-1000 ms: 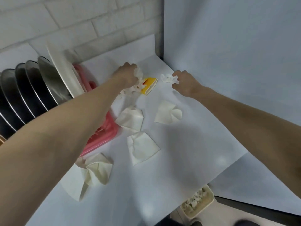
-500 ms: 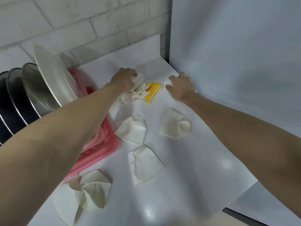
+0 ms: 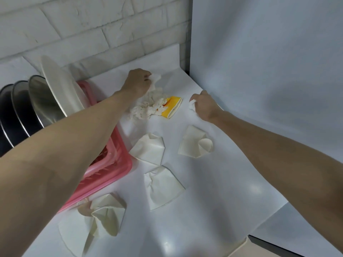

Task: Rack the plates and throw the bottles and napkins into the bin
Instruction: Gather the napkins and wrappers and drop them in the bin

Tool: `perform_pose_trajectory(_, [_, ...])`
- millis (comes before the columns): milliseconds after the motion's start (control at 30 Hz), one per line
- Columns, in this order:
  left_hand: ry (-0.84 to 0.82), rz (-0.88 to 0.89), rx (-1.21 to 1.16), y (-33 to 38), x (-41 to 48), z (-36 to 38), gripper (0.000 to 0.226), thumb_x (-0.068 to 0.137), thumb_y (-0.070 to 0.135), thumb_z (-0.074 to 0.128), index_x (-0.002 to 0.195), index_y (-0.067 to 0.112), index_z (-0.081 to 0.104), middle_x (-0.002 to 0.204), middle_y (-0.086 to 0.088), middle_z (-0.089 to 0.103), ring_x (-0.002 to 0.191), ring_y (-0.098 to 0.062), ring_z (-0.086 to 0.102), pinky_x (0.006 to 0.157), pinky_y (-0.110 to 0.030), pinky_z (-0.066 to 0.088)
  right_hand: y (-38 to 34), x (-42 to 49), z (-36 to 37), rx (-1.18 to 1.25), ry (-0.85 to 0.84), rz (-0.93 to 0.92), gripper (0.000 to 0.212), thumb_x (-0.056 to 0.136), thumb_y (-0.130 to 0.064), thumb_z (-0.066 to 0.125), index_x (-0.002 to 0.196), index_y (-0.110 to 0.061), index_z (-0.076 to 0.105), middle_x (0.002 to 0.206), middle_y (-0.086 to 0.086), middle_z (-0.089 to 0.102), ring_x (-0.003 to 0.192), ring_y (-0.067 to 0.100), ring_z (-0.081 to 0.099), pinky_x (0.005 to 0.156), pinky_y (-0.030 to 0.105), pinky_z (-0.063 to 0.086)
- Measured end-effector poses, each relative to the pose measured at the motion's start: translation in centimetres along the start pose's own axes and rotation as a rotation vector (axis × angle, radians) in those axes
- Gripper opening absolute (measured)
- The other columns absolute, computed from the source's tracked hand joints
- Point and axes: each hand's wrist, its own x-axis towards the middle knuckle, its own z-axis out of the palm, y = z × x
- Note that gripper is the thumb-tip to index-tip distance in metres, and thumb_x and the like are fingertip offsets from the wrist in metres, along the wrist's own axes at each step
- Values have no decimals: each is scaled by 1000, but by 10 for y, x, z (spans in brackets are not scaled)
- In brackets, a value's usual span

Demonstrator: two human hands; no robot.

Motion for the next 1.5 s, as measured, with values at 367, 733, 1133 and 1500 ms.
perform_pose_trajectory(367, [-40, -88, -178, 42, -32, 2, 37, 97, 31, 50, 70, 7, 42, 76, -8, 44, 70, -22, 41, 62, -34, 30, -30, -26, -40, 176, 38, 121, 33, 101, -19, 37, 68, -15, 39, 73, 6, 42, 79, 26, 42, 67, 31, 36])
perform_pose_trajectory(733, [6, -82, -506, 80, -68, -8, 36, 75, -9, 31, 86, 4, 63, 93, -16, 69, 71, -29, 69, 54, -38, 56, -52, -56, -83, 466, 7, 197, 35, 85, 9, 35, 94, -4, 66, 89, 13, 55, 56, 19, 54, 43, 17, 40])
perform_pose_trajectory(1133, [76, -114, -541, 123, -93, -1, 28, 94, 36, 56, 75, 15, 52, 74, -4, 43, 67, -16, 37, 55, -32, 26, -53, -99, -101, 355, 39, 216, 47, 90, -23, 65, 56, -12, 35, 54, 5, 41, 41, 19, 39, 39, 20, 30])
perform_pose_trajectory(1500, [-86, 58, -841, 153, -170, 26, 36, 103, 29, 51, 78, 5, 63, 59, -2, 51, 39, -15, 44, 39, -19, 30, -33, -204, -100, 424, 236, 214, 71, 98, -54, 44, 47, -5, 53, 38, -4, 44, 38, 15, 44, 50, 25, 42])
